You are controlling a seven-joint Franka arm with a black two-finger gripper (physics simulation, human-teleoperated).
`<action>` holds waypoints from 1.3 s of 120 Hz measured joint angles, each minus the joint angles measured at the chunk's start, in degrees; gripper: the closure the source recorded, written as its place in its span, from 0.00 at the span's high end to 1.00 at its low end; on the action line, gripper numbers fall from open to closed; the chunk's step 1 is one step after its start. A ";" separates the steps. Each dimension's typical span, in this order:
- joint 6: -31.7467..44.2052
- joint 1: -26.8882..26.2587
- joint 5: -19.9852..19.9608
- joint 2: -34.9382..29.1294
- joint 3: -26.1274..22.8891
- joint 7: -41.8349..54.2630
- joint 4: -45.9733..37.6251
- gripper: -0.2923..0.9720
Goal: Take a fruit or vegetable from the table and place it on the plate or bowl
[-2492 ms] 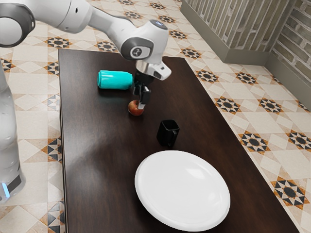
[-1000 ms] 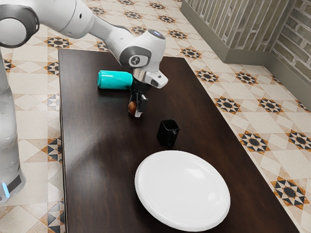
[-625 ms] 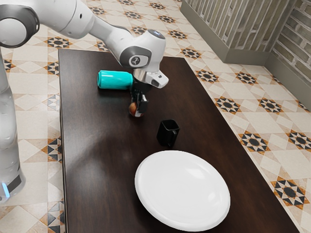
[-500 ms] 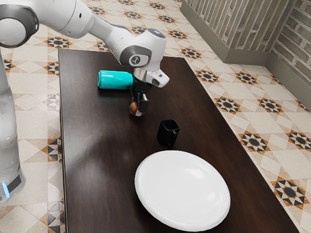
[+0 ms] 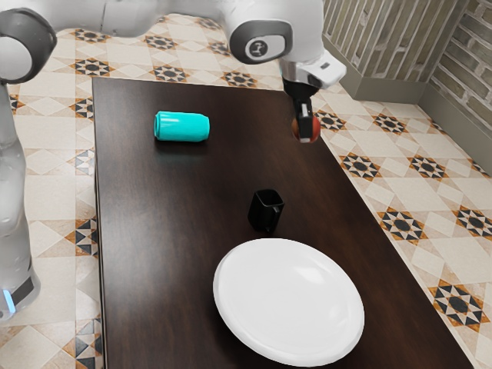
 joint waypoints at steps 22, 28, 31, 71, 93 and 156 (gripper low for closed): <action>-2.05 2.19 0.62 12.55 -18.18 -0.10 12.78 0.49; -2.36 0.99 0.75 15.72 -21.78 -0.34 14.28 0.50; -2.49 0.28 0.98 17.42 -23.00 -0.49 15.16 0.49; -2.94 -2.44 -0.04 22.81 -25.57 -3.75 12.19 0.50; -3.02 -3.98 -0.73 19.90 -25.96 -5.95 7.66 0.50; -4.61 -0.91 3.01 11.19 -24.37 -7.34 13.53 0.75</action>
